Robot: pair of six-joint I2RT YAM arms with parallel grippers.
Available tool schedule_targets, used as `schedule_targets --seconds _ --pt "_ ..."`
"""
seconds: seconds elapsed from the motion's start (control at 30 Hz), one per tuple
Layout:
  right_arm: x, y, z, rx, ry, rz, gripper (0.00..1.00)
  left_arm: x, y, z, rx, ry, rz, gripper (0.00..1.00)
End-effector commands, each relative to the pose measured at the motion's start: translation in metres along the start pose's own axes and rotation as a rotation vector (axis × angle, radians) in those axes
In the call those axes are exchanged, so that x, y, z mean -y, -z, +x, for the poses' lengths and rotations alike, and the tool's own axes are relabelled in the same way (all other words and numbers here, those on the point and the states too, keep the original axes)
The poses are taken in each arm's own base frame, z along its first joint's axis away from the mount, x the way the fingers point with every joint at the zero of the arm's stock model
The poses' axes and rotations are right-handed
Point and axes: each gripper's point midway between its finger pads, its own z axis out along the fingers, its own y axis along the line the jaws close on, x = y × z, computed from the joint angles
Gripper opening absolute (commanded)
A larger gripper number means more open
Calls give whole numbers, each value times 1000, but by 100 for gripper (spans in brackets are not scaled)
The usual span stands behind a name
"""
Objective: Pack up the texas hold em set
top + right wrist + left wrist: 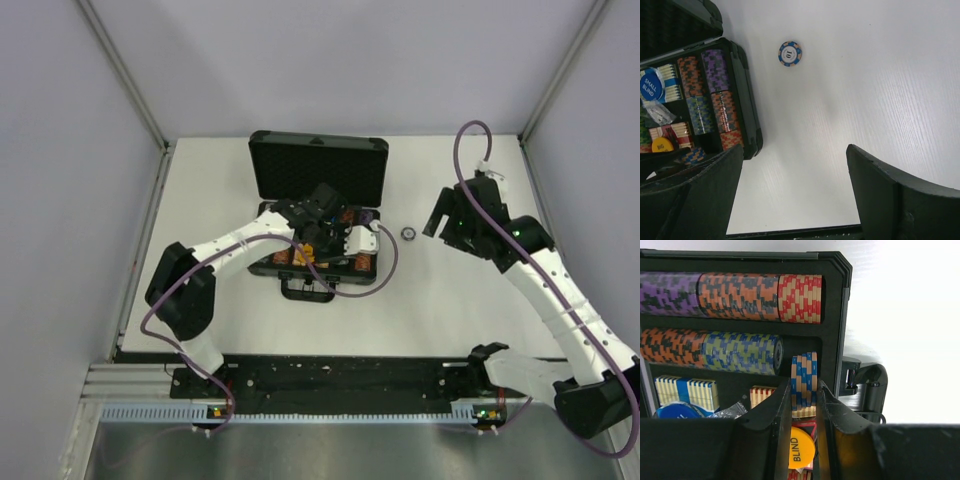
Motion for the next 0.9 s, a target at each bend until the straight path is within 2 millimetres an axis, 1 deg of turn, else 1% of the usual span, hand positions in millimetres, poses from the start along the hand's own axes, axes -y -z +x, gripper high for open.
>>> schedule_targets --seconds 0.0,0.17,0.27,0.37,0.57,0.67,0.77,0.87 --pt "7 4 -14 54 -34 10 83 -8 -3 -9 36 -48 -7 0" --pt "11 1 -11 37 -36 11 83 -19 -13 -7 22 -58 -31 0" --pt "14 0 -10 34 -42 21 83 -20 -18 -3 3 -55 -28 0" --pt "15 0 -10 33 -43 21 83 -21 -22 -3 7 -42 -30 1" --pt "17 -2 -8 24 -42 24 84 -32 -29 -1 0 -16 -76 12" --pt "18 -3 -7 19 -42 26 83 -38 -30 -1 -13 2 -91 21" --pt "19 -4 -7 18 -41 28 83 -39 -32 3 -37 21 -94 30" --pt "22 -3 -7 16 -53 30 84 -39 -33 5 -48 29 -97 32"
